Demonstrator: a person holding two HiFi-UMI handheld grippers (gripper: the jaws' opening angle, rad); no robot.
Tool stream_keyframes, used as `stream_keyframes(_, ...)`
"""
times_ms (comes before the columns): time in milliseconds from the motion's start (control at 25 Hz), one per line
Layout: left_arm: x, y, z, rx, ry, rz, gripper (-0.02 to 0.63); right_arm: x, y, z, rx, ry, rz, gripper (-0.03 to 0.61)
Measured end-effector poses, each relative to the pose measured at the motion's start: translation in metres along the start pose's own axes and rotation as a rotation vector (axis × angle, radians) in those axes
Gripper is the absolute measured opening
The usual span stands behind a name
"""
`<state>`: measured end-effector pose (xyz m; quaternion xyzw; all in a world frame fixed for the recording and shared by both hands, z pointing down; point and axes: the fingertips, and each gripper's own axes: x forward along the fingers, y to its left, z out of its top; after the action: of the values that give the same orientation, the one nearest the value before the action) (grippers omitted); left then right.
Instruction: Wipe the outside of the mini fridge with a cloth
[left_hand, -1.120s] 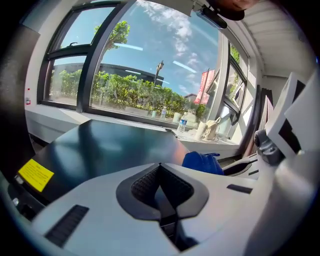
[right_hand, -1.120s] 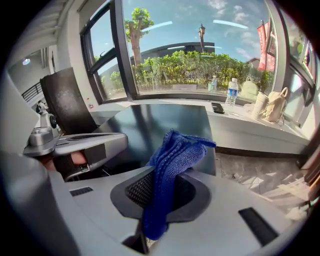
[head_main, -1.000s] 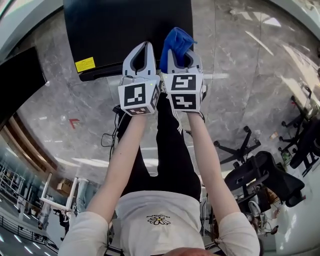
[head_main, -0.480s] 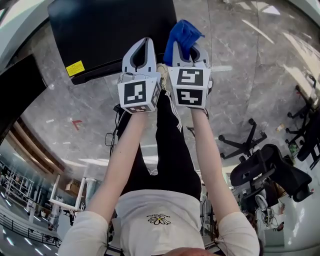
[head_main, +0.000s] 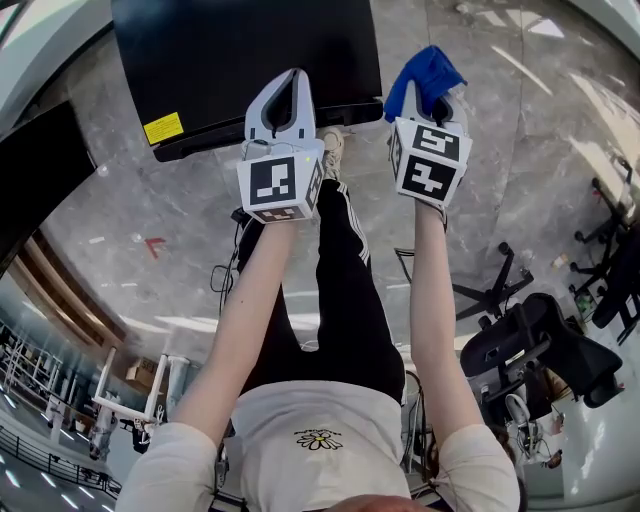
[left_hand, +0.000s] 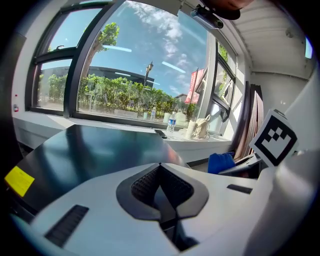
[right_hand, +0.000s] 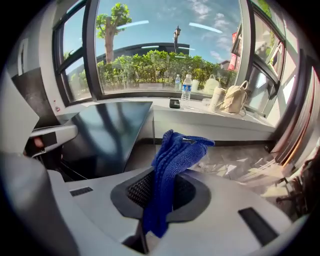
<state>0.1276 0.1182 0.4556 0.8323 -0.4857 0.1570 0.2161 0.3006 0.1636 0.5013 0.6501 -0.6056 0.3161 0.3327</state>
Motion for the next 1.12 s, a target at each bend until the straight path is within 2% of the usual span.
stream_keyframes(160,-0.005,0.017,0.015,-0.016,-0.023,0.033,0.005,-0.014,-0.006,0.017,0.005,-0.031,-0.025,0.072)
stream_keyframes(280,-0.021,0.024,0.049,-0.019,-0.047,0.049,0.005,-0.039,0.009,0.049,0.009,-0.065,0.004,0.072)
stream_keyframes(480,-0.070,0.027,0.149,0.019,-0.097,0.033,0.005,-0.120,0.046,0.138,0.032,-0.167,0.059,0.071)
stream_keyframes(600,-0.106,0.031,0.225,0.112,-0.131,0.035,0.005,-0.181,0.070,0.193,0.016,-0.218,0.122,0.072)
stream_keyframes(680,-0.134,0.029,0.282,0.169,-0.198,0.034,0.005,-0.225,0.076,0.232,-0.017,-0.280,0.150,0.072)
stream_keyframes(720,-0.148,0.028,0.310,0.172,-0.241,0.033,0.005,-0.247,0.076,0.251,-0.036,-0.317,0.152,0.072)
stream_keyframes(840,-0.180,0.029,0.381,0.127,-0.350,0.041,0.005,-0.305,0.074,0.308,-0.028,-0.442,0.138,0.071)
stream_keyframes(960,-0.204,0.022,0.426,0.160,-0.429,0.051,0.005,-0.344,0.087,0.341,0.039,-0.534,0.200,0.072)
stream_keyframes(1120,-0.218,0.019,0.452,0.214,-0.504,0.035,0.005,-0.368,0.124,0.363,-0.045,-0.608,0.251,0.071)
